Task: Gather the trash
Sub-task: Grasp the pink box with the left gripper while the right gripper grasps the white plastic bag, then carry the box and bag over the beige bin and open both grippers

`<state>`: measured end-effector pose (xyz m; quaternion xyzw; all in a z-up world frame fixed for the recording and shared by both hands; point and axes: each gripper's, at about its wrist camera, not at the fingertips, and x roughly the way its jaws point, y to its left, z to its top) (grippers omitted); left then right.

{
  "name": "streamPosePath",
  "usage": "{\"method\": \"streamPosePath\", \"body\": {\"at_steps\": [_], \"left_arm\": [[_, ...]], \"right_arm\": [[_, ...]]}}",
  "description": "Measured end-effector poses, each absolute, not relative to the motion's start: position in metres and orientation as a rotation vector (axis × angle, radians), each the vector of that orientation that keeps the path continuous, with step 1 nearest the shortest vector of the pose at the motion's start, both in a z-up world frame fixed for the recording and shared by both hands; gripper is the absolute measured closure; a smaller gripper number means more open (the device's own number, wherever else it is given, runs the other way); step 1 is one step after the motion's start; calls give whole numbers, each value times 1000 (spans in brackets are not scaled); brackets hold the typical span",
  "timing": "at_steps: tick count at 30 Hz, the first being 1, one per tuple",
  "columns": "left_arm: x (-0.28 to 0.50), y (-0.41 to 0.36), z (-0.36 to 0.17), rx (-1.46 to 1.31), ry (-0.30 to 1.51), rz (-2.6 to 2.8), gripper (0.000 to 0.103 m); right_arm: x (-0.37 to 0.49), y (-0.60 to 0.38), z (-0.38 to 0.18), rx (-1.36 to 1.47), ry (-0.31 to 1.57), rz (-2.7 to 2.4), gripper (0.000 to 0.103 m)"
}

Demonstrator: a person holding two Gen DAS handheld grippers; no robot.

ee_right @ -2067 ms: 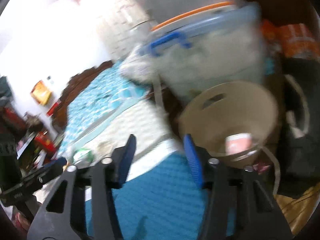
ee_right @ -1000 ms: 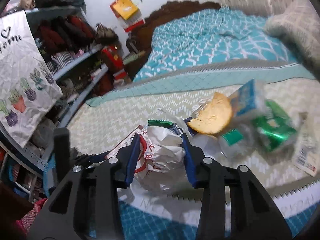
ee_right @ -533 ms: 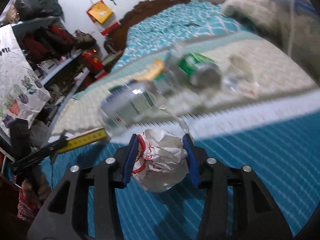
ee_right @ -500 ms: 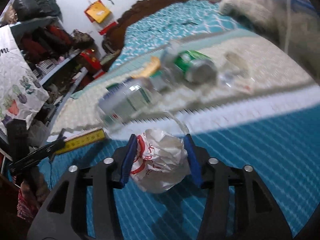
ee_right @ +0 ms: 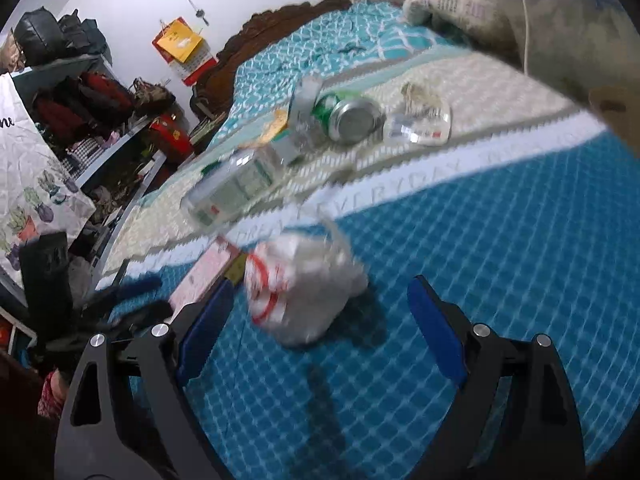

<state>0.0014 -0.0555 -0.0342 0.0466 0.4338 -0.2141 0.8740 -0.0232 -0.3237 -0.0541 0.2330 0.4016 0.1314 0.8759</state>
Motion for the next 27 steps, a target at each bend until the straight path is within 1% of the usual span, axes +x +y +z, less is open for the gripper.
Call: {"method": "streamPosePath", "body": {"at_steps": [3,4,6,7,9,10,11,13,17,20,27], "left_arm": [[1,-57,-41,159,919,-419,18],[0,-59,-43,171,921,-417,20],[-1,-61,-46,196,923,-416,22],[-1,-62,-47,203,923,-414,24],[-2,-62,-51,207,932,-411,29],[-1,-63,-54,205,944,-410,38],[1,-63,-58,200,968,-420,45],[1,-63,-60,183,970,-427,45],[9,-68,-52,135,971,-472,46],[19,-86,-46,121,976,-530,46],[50,-172,-39,171,1000,-716,46]], "right_arm": [[-24,-309,-62,465,870,317,15],[-21,-304,-63,451,877,324,15],[-13,-296,-66,442,893,337,16],[-10,-295,-67,441,899,342,19],[-2,-292,-71,435,918,337,25],[0,-291,-71,419,910,321,40],[4,-289,-73,403,922,321,48],[4,-291,-73,412,912,318,52],[-1,-303,-68,386,869,276,54],[-5,-328,-66,422,837,225,54],[-16,-407,-70,504,807,78,54]]}}
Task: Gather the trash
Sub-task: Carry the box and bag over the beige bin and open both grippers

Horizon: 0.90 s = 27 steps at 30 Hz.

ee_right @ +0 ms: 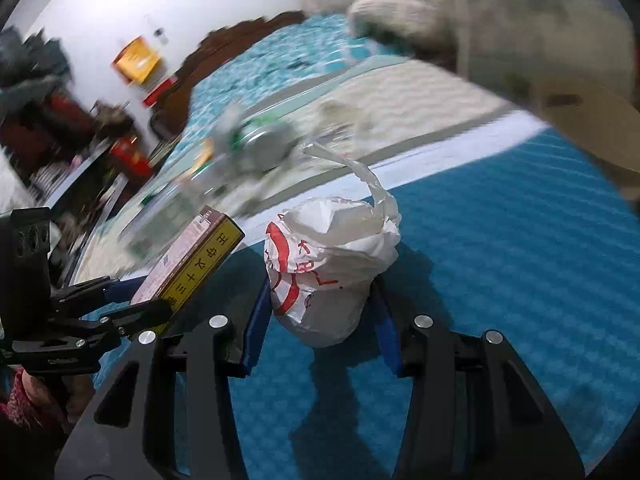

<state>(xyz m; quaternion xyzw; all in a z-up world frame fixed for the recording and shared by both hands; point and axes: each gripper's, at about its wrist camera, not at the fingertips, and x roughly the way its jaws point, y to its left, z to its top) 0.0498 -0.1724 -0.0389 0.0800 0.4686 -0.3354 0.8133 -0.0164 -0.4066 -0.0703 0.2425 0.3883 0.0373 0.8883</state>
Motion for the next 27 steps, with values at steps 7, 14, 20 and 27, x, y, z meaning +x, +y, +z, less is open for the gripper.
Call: {"method": "streamPosePath", "body": {"at_steps": [7,14,20,27], "left_arm": [[91,-296,-35,230,1039,-906,46],[128,-437,-28,250,1031,-1037,45],[141,-512,-41,313,1035,-1043,45],[147,-526,-48,280,970,-937,19]], "right_arm": [[-30,-508,-63,524,746,-92,54],[-32,-618,-63,603,701,-240,54],[-23,-669,-72,633,709,-292,52],[-24,-682,-70,641,643,-356,18]]}}
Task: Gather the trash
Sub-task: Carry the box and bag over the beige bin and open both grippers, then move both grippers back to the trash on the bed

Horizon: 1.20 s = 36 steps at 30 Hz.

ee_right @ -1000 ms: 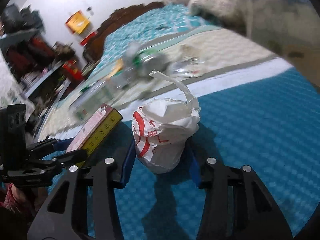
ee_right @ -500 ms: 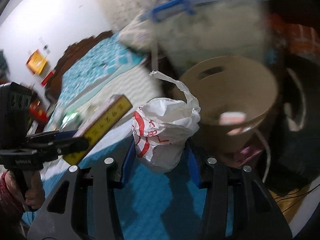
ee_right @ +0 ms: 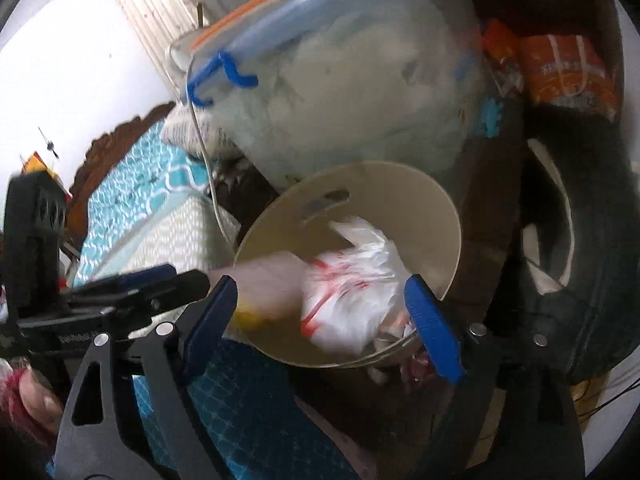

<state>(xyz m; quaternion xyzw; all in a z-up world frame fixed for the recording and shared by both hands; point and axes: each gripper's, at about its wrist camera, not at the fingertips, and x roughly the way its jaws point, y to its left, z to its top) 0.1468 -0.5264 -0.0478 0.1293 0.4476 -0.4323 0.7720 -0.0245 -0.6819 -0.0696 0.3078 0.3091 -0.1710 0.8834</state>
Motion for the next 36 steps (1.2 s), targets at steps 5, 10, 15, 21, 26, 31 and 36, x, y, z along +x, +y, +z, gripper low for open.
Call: {"method": "streamPosePath", "body": {"at_steps": [5,10,15,21,26,31,36], "left_arm": [[136,-479,-33,233,916,-902,19],[109,-396,-19,224,823,-843,19],[94,-287,-17,202,802,-710,19],[91,-138,-10,140,825,-476,19],[112,-15,10,-63,791,-269,20],[150,60,-6,-255,812,-168,31],[194,81,-37,-434,911,-258,33]], "right_arm": [[-37,-678,-59,702,563,-337,25],[-31,-642,-46,681,560,-244,41],[-2,-585,-34,615,603,-103,49],[44,-501,-29,588,683,125,49],[92,-402,-32,517,774,305,49],[132,-323,-49,558,861,442,49],[160,-282,-62,642,908,477,49]]}}
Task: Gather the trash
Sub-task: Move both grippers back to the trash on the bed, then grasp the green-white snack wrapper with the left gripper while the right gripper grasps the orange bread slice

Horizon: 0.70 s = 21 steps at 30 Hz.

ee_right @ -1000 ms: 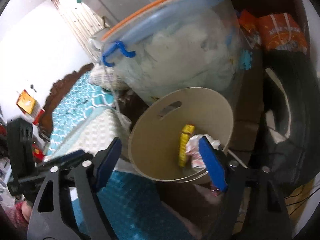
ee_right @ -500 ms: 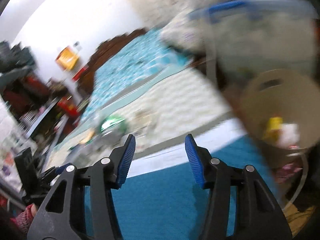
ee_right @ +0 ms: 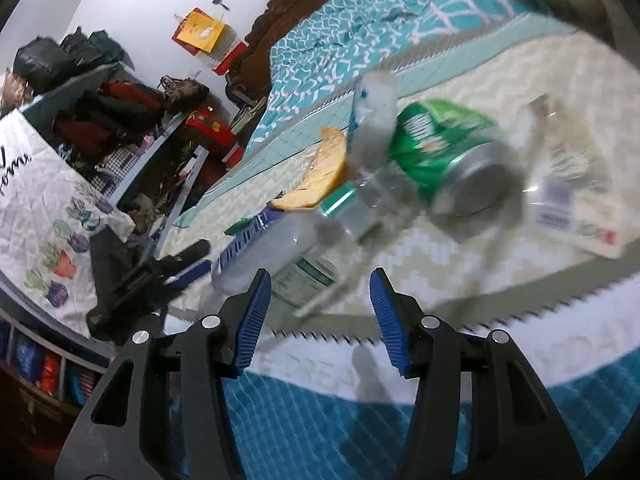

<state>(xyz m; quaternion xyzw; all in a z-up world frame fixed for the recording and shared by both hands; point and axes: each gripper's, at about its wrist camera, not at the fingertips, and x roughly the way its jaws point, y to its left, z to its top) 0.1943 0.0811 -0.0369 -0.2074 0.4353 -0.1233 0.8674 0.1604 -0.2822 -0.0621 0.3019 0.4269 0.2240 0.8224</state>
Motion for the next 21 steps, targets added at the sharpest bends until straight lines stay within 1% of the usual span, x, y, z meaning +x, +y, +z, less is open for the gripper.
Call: {"method": "streamPosePath", "body": {"at_steps": [3,4,7,9,12,15,19,21], "left_arm": [[203,69,-52,-481,983,-349,33],[199,58,-55,-465,1004,-384,36],[171,39,-55,-473,1015,-485,38],[147,23,-50,-462,1056,-580,37],[126,19,-34,-367,1008,-574,36],[135,39,-20,-349,950,-494,35],[178,77,-27,-562,1001,-462,35],[198,91,-39,-695,1033,-440,29]], "right_arm": [[168,-279,-70,688,921,469,48],[170,-281,-69,696,927,469,48],[167,-282,-64,671,912,457,48],[164,-284,-52,620,876,438,48],[169,-283,-36,555,848,438,48],[182,-279,-28,521,851,443,48],[208,-278,-28,597,898,482,49],[223,-273,-30,663,935,505,49]]}}
